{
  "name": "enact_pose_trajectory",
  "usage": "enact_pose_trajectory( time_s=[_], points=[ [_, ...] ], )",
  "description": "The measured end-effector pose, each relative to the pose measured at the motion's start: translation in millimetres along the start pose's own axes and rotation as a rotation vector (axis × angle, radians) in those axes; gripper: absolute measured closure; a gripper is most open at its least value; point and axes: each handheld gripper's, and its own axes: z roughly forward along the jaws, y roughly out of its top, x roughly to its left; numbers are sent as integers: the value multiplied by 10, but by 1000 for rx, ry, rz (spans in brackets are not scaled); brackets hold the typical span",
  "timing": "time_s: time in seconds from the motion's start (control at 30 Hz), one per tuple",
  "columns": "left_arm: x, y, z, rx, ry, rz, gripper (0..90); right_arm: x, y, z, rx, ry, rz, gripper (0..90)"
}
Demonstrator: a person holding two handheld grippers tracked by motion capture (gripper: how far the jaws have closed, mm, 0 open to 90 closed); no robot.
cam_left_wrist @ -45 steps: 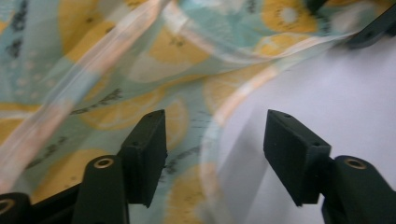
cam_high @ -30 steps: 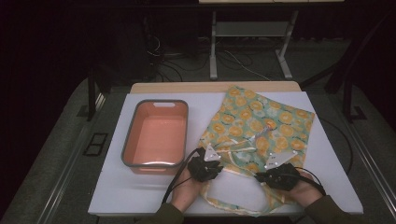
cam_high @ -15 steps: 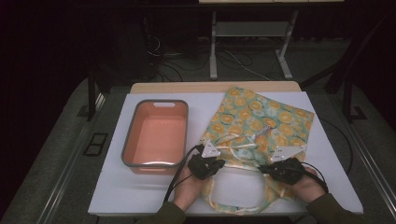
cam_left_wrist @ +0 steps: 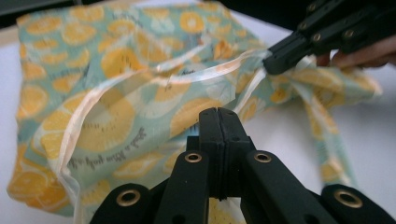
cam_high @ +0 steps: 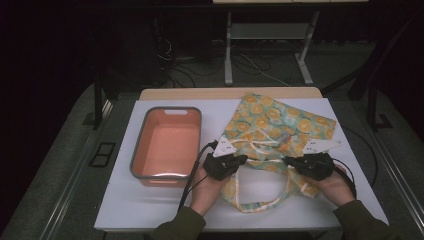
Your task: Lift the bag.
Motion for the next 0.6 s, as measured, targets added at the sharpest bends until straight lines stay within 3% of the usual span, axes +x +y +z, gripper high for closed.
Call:
enact_pose_trajectory(
  time_s=[0.17,0.43,0.5,0.6],
  points=[
    [42,173,-40,-58,10,-1,894,-84,143,-94,-77,-31,19,898],
    [-20,458,-225,-180,-6,13,894,-183,339,-269,-184,-50,38,898],
    [-17,503,-236,-185,-3,24,894,-186,381,-298,-194,-55,34,898],
    [68,505,-174,-166,-1,2,893,-225,400,-282,-195,-58,40,898]
  ],
)
